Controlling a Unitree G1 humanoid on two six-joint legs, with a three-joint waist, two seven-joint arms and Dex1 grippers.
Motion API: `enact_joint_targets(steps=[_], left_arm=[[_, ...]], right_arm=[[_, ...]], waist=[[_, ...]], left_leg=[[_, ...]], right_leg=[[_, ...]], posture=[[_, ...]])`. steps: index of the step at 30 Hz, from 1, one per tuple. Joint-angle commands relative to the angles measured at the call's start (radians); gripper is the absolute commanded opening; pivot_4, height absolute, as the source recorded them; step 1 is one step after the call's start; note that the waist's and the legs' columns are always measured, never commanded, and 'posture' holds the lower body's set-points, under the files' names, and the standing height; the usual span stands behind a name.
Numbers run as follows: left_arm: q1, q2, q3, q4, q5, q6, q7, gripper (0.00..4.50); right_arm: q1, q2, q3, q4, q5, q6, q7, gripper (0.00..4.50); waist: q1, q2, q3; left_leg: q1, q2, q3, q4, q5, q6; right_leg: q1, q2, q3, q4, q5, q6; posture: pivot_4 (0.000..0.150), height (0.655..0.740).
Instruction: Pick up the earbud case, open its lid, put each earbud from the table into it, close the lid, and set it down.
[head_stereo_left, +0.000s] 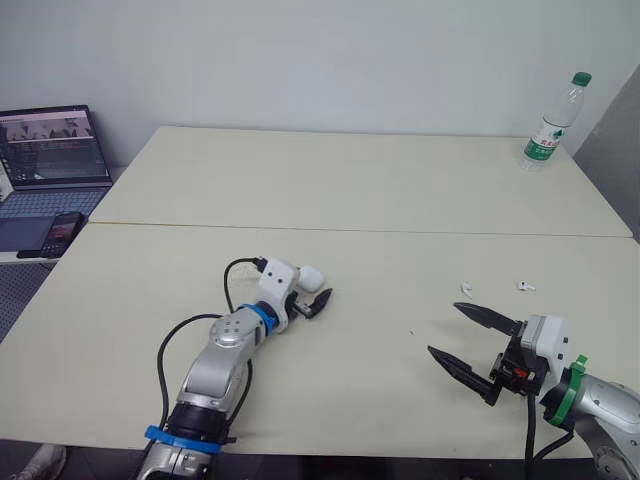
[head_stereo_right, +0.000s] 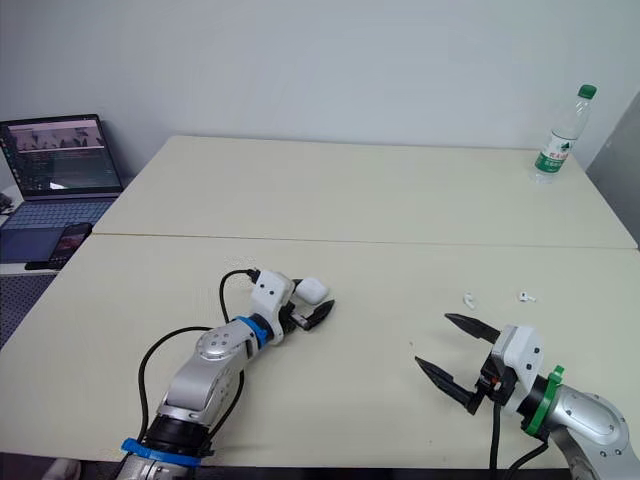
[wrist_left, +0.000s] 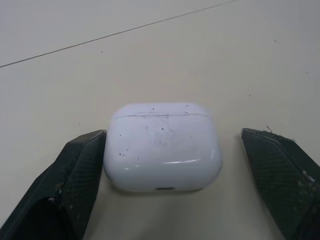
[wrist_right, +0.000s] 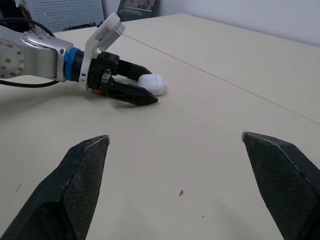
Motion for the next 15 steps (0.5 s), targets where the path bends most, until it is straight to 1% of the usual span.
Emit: enact_joint_targets(steps=[1, 4, 5, 10, 13, 15], left_arm=[[-0.007, -0.013, 0.009, -0.004, -0.008, -0.008, -0.004, 3.89], [0.012, -0.008, 0.016, -0.030, -0.011, 0.003, -0.002, 2.92], [0.021, -0.004, 0.019, -0.040, -0.012, 0.007, -0.002, 2.80], [0.041, 0.000, 0.016, -0.086, -0.030, -0.010, -0.033, 2.80], [0.035, -0.031, 0.010, -0.103, -0.076, -0.053, -0.086, 2.80], [0.025, -0.060, -0.002, -0.101, -0.102, -0.091, -0.123, 2.80]], right_arm=[[0.004, -0.004, -0.030, -0.015, 0.009, -0.023, -0.005, 4.50], [0.011, -0.005, -0.037, -0.015, 0.011, -0.025, -0.005, 4.50], [0.012, -0.006, -0.039, -0.015, 0.012, -0.024, -0.005, 4.50], [-0.015, -0.002, -0.037, -0.004, 0.007, 0.004, -0.030, 4.50], [-0.087, 0.018, -0.019, -0.013, 0.040, 0.108, -0.119, 4.50], [-0.173, 0.035, 0.002, -0.018, 0.043, 0.235, -0.230, 4.50]], waist=[[0.000, 0.000, 0.000], [0.000, 0.000, 0.000], [0.000, 0.000, 0.000], [-0.001, 0.000, 0.000], [-0.001, 0.000, 0.000], [0.000, 0.000, 0.000]], left_leg=[[0.000, 0.000, 0.000, 0.000, 0.000, 0.000], [0.000, 0.000, 0.000, 0.000, 0.000, 0.000], [0.000, 0.000, 0.000, 0.000, 0.000, 0.000], [0.000, 0.001, 0.000, 0.000, 0.000, 0.000], [0.000, 0.000, 0.000, 0.000, 0.000, 0.000], [0.000, 0.000, 0.000, 0.000, 0.000, 0.000]], right_leg=[[0.000, 0.000, 0.000, 0.000, 0.000, 0.000], [0.000, 0.000, 0.000, 0.000, 0.000, 0.000], [0.000, 0.000, 0.000, 0.000, 0.000, 0.000], [0.000, 0.000, 0.000, 0.000, 0.000, 0.000], [0.000, 0.000, 0.000, 0.000, 0.000, -0.001], [0.000, 0.000, 0.000, 0.000, 0.001, -0.001]], posture=[[0.150, 0.7400], [0.150, 0.7400], [0.150, 0.7400], [0.150, 0.7400], [0.150, 0.7400], [0.150, 0.7400]])
